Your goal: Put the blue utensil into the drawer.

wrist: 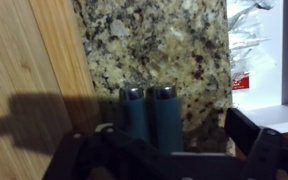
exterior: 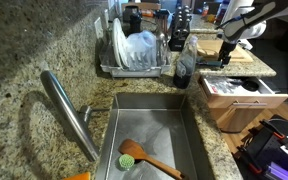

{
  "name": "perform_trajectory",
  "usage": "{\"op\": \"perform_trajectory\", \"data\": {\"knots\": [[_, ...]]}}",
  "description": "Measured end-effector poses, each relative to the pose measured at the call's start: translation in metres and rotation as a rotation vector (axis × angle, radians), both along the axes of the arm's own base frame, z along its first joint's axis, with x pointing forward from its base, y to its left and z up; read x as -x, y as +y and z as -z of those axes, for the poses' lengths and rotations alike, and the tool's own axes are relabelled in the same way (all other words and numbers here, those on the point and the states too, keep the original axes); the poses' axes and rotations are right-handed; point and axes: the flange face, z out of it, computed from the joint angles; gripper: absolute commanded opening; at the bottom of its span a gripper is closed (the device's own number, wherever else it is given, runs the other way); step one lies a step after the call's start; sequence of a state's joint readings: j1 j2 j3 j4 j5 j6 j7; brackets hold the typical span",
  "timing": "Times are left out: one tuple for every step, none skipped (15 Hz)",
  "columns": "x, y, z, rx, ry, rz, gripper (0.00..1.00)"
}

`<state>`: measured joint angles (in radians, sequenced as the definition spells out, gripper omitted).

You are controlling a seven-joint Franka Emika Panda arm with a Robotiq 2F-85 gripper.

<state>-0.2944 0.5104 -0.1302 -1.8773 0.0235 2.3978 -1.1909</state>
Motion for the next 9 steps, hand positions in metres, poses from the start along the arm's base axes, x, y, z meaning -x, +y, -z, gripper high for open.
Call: {"op": "perform_trajectory", "data": {"knots": [[0.000,0.000,0.000,0.000,0.000,0.000,1.00],[0.000,0.000,0.000,0.000,0.000,0.000,1.00],[0.000,0.001,0.000,-0.006,0.007,-0.002,1.00],[0.000,0.004,0.002,-0.023,0.022,-0.014,1.00],[0.001,0.006,0.004,-0.050,0.043,-0.039,1.00],[0.002,0.009,0.007,-0.085,0.066,-0.073,1.00],[0.002,0.010,0.010,-0.111,0.080,-0.095,1.00],[0.002,0.010,0.012,-0.120,0.085,-0.107,1.00],[0.001,0.009,0.014,-0.122,0.087,-0.111,1.00]]}}
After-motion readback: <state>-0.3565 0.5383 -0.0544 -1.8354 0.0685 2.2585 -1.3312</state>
